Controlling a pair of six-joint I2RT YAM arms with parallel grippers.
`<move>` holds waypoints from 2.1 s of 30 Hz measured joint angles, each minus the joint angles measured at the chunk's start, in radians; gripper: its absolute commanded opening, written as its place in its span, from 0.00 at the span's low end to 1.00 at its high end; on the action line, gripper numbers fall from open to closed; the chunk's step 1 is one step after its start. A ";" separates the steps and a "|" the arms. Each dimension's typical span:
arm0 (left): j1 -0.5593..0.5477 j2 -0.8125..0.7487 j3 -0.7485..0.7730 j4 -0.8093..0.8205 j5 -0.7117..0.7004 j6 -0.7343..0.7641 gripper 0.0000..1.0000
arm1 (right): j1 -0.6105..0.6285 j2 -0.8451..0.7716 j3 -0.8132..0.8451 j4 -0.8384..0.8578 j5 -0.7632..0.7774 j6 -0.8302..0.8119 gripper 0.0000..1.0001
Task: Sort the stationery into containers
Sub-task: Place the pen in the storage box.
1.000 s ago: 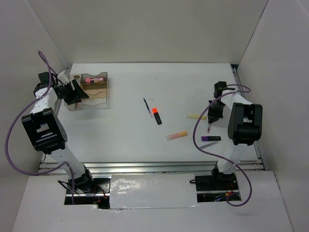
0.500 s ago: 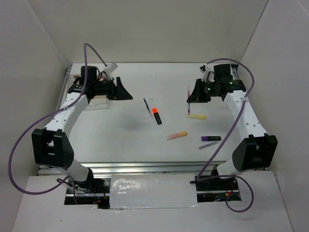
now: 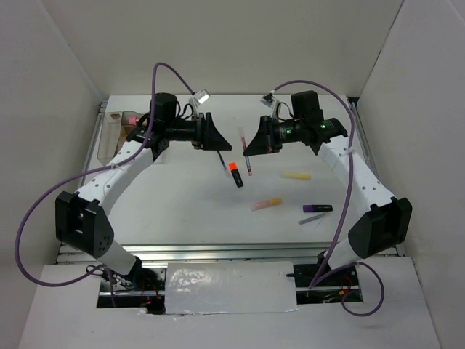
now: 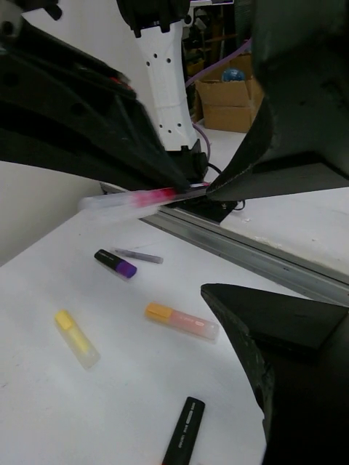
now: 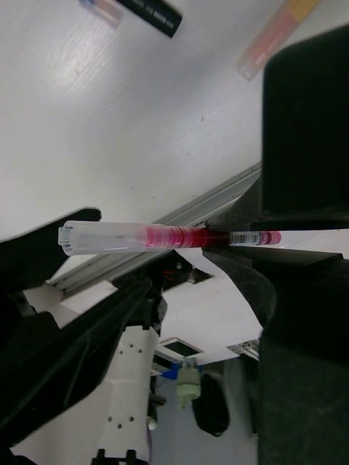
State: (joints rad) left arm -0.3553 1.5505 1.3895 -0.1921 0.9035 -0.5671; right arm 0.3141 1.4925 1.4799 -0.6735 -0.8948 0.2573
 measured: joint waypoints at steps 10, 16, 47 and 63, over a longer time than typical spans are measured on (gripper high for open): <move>0.001 0.011 0.003 0.179 0.067 -0.177 0.54 | 0.081 -0.006 -0.027 0.033 -0.014 0.001 0.03; 0.001 0.011 -0.013 0.261 0.094 -0.239 0.50 | 0.092 -0.006 -0.026 0.035 -0.015 0.004 0.03; 0.051 0.019 0.002 0.072 0.060 -0.103 0.06 | 0.089 0.002 -0.002 0.027 -0.020 -0.004 0.89; 0.631 0.396 0.664 -0.676 -0.501 0.555 0.00 | -0.045 -0.143 -0.145 -0.025 0.162 -0.107 0.98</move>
State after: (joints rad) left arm 0.2760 1.9469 2.0537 -0.8680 0.4023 -0.0116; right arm 0.2691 1.3495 1.3350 -0.6987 -0.7326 0.1505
